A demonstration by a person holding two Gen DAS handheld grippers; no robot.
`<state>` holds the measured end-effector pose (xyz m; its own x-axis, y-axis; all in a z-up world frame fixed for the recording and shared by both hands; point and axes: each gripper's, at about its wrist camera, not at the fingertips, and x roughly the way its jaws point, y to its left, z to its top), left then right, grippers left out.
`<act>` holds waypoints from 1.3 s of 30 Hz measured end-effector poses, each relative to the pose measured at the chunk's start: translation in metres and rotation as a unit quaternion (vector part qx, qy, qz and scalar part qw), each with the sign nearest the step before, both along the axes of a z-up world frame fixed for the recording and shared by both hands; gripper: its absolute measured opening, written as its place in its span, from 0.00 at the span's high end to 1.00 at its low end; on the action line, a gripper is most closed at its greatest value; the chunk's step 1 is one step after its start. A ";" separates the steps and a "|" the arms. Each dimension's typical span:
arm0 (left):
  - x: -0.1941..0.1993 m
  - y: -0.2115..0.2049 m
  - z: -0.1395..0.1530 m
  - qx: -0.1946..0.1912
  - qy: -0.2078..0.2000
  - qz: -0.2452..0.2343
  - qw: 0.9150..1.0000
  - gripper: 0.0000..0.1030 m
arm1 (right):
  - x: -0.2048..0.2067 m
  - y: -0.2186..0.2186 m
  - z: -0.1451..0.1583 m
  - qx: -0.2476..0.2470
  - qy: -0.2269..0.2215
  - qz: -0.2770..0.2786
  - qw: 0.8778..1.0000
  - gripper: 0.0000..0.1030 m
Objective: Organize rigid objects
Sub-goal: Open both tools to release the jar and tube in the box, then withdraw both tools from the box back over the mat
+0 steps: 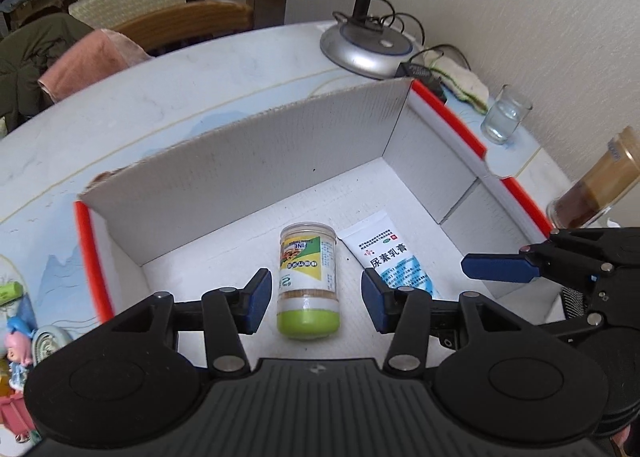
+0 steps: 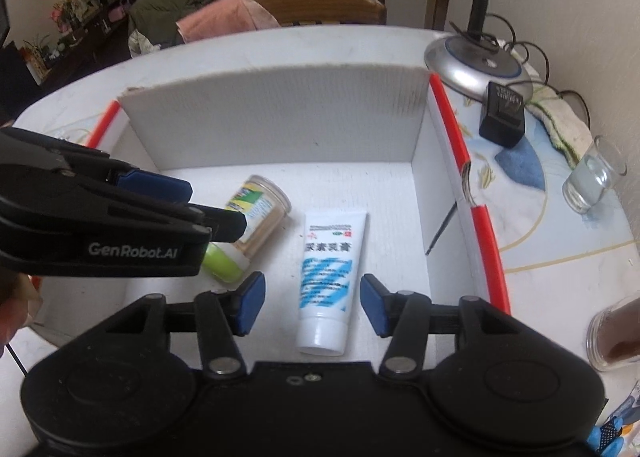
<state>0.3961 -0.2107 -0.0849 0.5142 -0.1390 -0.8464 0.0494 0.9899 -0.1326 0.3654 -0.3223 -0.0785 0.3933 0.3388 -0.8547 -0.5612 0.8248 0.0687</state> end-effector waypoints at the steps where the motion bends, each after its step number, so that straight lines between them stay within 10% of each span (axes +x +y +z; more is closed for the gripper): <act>1: -0.004 0.001 0.003 0.002 -0.004 0.001 1.000 0.53 | -0.003 0.000 0.003 0.003 -0.003 0.002 1.000 0.50; 39: -0.178 0.128 0.079 -0.004 -0.140 0.036 0.990 0.20 | -0.140 0.068 0.066 0.094 -0.064 -0.027 0.993 0.22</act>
